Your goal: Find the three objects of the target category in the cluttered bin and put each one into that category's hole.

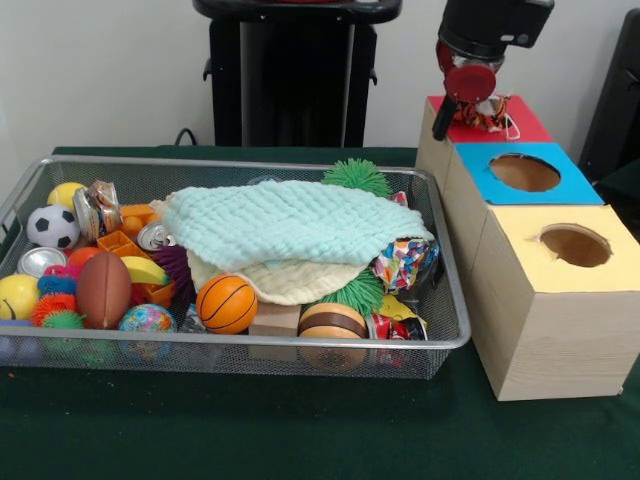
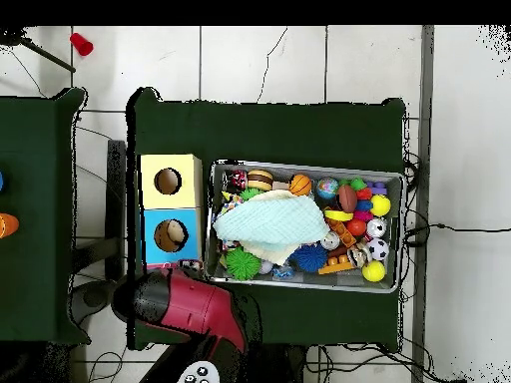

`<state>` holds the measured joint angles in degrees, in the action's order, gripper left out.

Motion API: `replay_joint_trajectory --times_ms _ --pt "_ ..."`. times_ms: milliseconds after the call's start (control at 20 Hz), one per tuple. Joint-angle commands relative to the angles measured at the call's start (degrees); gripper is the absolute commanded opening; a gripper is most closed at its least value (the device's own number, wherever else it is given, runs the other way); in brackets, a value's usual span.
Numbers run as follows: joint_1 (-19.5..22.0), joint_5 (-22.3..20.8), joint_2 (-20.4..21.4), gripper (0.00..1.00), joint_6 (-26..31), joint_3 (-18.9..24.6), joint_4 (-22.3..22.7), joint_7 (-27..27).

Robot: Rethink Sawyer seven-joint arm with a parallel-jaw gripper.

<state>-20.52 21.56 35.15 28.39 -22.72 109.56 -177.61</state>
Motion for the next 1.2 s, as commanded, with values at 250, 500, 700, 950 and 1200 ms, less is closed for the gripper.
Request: replay_joint_trajectory --times_ms 250,500,700,950,1200 --pt "0.41 2.8 1.34 0.0 2.76 8.08 1.77 -5.2" --pt "-0.44 1.82 1.66 0.0 4.27 6.74 1.35 -5.44" --pt "-1.62 0.19 2.91 0.0 8.34 4.35 0.17 -5.83" --pt "-3.14 -1.15 4.49 0.0 13.23 2.09 -1.51 -6.54" --pt "-6.27 -3.0 6.55 0.0 20.87 -2.0 -4.2 -8.56"
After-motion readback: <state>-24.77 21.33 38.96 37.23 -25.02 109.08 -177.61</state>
